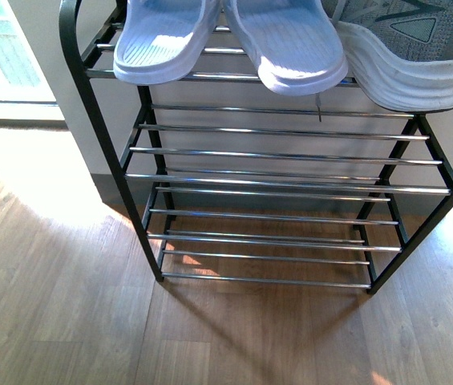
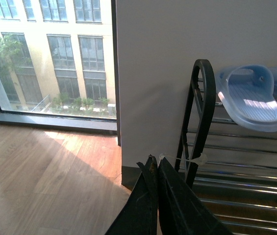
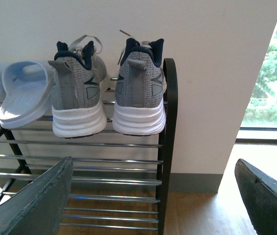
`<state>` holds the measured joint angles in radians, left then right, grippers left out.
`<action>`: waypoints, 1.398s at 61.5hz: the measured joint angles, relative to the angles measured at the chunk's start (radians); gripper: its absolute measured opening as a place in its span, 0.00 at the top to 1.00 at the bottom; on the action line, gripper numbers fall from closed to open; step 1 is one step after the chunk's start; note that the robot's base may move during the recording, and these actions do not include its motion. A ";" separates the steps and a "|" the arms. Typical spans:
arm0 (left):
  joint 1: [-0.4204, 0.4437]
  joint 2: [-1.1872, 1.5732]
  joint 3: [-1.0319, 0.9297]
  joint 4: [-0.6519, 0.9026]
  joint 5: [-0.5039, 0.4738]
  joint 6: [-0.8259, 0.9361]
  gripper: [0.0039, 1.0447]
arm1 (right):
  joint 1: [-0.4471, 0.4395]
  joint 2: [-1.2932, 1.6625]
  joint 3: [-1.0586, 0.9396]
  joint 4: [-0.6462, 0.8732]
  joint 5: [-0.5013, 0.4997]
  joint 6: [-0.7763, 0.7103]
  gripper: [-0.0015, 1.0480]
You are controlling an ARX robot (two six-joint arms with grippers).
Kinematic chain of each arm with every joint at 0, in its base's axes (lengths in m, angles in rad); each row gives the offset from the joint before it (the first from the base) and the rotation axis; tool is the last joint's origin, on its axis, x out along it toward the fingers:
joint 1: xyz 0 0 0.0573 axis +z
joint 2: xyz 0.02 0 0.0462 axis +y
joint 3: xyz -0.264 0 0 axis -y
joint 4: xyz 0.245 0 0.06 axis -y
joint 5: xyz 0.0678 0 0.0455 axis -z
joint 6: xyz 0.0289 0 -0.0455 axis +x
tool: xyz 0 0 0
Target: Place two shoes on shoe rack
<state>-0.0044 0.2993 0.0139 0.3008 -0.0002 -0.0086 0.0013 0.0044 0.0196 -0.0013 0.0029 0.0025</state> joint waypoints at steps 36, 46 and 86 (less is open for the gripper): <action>0.000 -0.279 0.000 -0.294 0.000 0.001 0.99 | 0.000 0.000 0.000 0.000 0.000 0.000 0.09; 0.001 -0.283 0.000 -0.301 0.000 0.000 0.88 | 0.000 0.000 0.000 0.000 0.000 0.000 0.09; 0.002 -0.283 0.000 -0.301 0.000 0.002 0.09 | 0.000 0.000 0.000 0.000 -0.001 0.000 0.09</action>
<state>-0.0029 0.0158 0.0139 -0.0002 -0.0002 -0.0067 0.0013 0.0044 0.0196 -0.0010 0.0021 0.0025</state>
